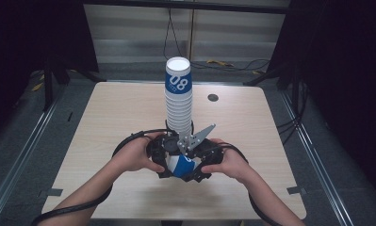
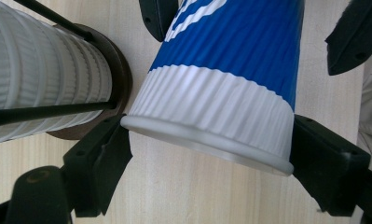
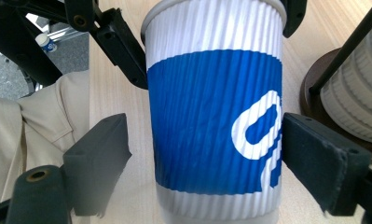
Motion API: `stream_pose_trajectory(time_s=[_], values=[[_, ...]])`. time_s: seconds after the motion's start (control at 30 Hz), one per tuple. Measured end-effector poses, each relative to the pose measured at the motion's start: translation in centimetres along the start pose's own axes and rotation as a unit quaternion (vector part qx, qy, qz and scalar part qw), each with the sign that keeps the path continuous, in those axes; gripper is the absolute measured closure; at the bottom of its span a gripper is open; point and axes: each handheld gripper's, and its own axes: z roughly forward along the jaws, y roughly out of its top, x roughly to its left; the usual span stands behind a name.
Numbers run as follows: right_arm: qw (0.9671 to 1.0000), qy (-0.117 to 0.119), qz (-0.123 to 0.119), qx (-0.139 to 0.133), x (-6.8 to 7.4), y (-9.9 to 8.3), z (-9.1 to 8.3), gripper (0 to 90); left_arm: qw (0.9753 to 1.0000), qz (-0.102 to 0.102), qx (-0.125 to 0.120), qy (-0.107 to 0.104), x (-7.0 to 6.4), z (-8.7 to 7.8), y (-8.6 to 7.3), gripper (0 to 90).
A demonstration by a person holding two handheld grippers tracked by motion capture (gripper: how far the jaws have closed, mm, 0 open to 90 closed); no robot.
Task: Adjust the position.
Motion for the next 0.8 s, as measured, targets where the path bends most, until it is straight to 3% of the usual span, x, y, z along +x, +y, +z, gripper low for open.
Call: stream_pose_trajectory(time_s=[0.1, 0.13, 0.33, 0.43, 0.63, 0.8], values=[[1.0000, -0.001, 0.000, 0.007, -0.04, -0.05, 0.13, 16.0, 1.0000, -0.005, -0.005, 0.000, -0.03, 0.05, -0.04, 16.8], [0.9999, -0.013, 0.000, 0.007, -0.12, -0.08, 0.27, 16.0, 1.0000, -0.005, -0.005, 0.000, -0.03, 0.04, -0.04, 16.8], [0.9998, -0.015, 0.001, 0.011, -0.19, -0.03, 0.48, 17.4, 0.9999, 0.003, -0.011, 0.004, 0.03, -0.03, 0.06, 16.9], [0.9999, -0.009, -0.001, 0.012, -0.25, -0.08, 0.71, 18.4, 0.9999, 0.001, -0.012, 0.002, -0.05, 0.01, 0.11, 16.8], [0.9999, -0.015, 0.001, 0.009, -0.34, -0.22, 0.81, 24.7, 0.9999, 0.000, -0.013, 0.000, -0.09, 0.03, 0.06, 16.9], [0.9998, -0.018, -0.001, 0.005, -0.31, -0.26, 0.72, 24.9, 0.9998, -0.004, -0.022, -0.001, 0.05, -0.01, -0.07, 16.9]])
